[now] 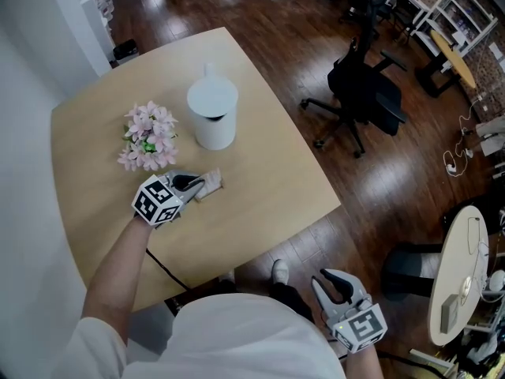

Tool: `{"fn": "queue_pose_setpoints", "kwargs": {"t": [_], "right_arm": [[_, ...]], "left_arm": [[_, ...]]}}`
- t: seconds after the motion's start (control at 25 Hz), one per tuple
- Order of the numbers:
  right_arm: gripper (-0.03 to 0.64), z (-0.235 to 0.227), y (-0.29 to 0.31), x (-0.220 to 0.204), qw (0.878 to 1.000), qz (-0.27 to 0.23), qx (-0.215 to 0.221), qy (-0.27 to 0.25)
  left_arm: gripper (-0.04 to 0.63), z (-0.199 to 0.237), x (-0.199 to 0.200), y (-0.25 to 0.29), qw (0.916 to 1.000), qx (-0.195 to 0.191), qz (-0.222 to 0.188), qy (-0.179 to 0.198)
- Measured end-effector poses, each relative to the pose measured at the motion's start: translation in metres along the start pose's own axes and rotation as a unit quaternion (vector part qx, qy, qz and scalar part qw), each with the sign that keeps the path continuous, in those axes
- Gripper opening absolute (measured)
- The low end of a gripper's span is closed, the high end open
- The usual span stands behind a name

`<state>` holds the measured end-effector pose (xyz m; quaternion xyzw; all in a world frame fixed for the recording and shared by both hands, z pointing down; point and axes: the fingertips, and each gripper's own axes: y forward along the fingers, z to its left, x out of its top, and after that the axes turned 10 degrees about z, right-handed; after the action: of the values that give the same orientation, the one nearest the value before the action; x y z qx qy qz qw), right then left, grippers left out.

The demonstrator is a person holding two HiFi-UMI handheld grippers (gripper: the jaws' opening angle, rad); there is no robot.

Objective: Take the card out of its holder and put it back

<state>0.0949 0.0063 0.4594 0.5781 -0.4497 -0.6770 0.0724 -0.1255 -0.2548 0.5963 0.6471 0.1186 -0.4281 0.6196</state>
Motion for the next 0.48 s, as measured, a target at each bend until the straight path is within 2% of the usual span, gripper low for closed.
{"fn": "queue_pose_setpoints", "kwargs": {"t": [0.28, 0.32, 0.44, 0.48], "right_arm": [[0.091, 0.01, 0.0, -0.004, 1.0, 0.014, -0.003, 0.005], [0.091, 0.013, 0.0, -0.004, 1.0, 0.016, -0.002, 0.005], [0.091, 0.019, 0.002, -0.004, 1.0, 0.019, 0.001, -0.001], [0.091, 0.02, 0.003, -0.006, 1.0, 0.02, 0.001, -0.001]], "left_arm": [[0.027, 0.002, 0.0, 0.003, 0.9999, -0.001, 0.003, 0.016], [0.037, 0.002, -0.001, 0.002, 0.9999, -0.002, 0.001, 0.014], [0.136, 0.008, -0.001, -0.004, 0.9999, 0.007, -0.008, 0.005], [0.135, 0.01, -0.001, -0.007, 0.9998, 0.013, -0.013, 0.003]]}}
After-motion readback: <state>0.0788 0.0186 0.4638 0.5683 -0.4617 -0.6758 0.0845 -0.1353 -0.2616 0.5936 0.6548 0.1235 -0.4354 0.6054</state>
